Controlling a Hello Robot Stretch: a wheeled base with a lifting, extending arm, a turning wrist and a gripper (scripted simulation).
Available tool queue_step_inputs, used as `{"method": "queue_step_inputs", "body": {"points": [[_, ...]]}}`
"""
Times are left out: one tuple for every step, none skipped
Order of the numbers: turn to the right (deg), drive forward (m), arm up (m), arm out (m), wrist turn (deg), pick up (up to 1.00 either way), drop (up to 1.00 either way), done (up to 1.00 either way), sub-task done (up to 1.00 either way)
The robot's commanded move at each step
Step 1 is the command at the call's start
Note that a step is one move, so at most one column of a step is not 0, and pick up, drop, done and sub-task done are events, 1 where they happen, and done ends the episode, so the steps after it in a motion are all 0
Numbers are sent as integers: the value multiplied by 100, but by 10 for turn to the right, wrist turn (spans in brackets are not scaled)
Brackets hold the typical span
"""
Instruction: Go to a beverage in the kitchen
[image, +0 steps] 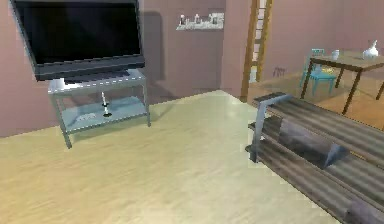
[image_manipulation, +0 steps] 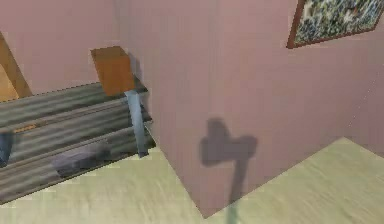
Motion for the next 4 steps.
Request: {"method": "queue_step_inputs", "body": {"points": [[30,0,0,0,0,0,0,0,0],[0,100,0,0,0,0,0,0,0],[0,75,0,0,0,0,0,0,0],[90,0,0,0,0,0,0,0,0]]}}
